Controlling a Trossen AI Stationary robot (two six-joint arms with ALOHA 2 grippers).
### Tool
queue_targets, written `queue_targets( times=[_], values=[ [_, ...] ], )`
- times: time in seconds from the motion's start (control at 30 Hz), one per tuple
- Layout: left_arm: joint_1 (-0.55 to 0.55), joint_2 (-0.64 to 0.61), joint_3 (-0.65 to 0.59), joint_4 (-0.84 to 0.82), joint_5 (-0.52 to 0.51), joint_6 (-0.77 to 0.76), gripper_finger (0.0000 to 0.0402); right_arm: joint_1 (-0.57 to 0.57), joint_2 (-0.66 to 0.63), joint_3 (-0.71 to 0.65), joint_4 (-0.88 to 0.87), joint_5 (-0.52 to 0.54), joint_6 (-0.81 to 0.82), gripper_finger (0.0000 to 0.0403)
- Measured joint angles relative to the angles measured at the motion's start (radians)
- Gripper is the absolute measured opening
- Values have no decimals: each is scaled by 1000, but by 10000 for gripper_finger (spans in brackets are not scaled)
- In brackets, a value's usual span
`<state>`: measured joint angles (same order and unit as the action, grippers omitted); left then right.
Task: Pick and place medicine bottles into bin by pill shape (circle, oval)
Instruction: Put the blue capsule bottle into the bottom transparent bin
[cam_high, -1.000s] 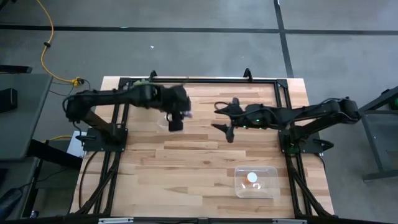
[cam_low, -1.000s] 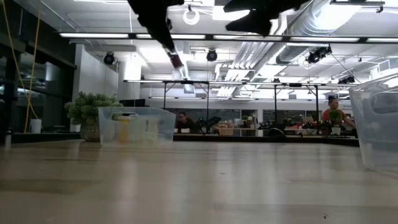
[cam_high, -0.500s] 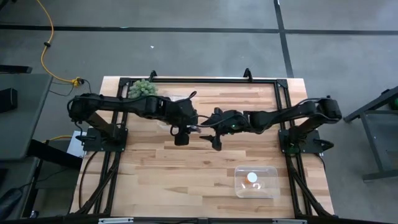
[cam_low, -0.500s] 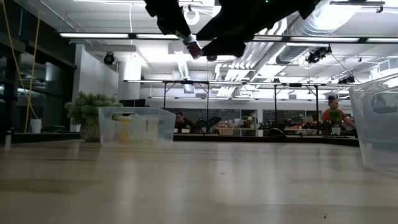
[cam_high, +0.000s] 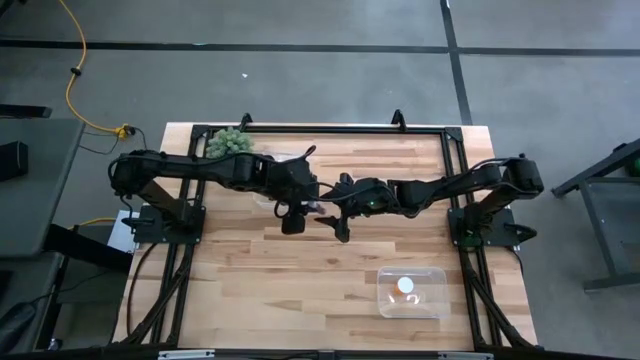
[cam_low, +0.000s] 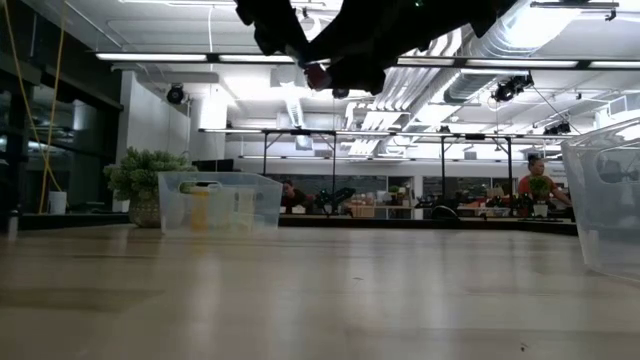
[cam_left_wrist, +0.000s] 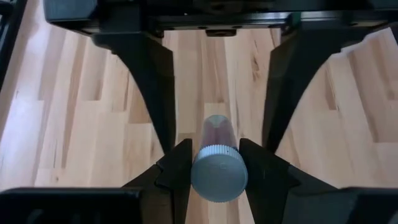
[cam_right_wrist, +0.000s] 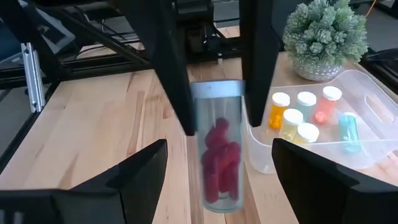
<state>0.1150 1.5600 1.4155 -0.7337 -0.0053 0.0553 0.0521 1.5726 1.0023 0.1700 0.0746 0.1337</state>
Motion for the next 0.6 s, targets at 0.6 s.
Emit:
queue_targets(
  times=[0.6],
  values=[
    [3, 0, 0, 2, 1, 26, 113, -13, 0, 0, 3, 23, -2, 184]
  ],
)
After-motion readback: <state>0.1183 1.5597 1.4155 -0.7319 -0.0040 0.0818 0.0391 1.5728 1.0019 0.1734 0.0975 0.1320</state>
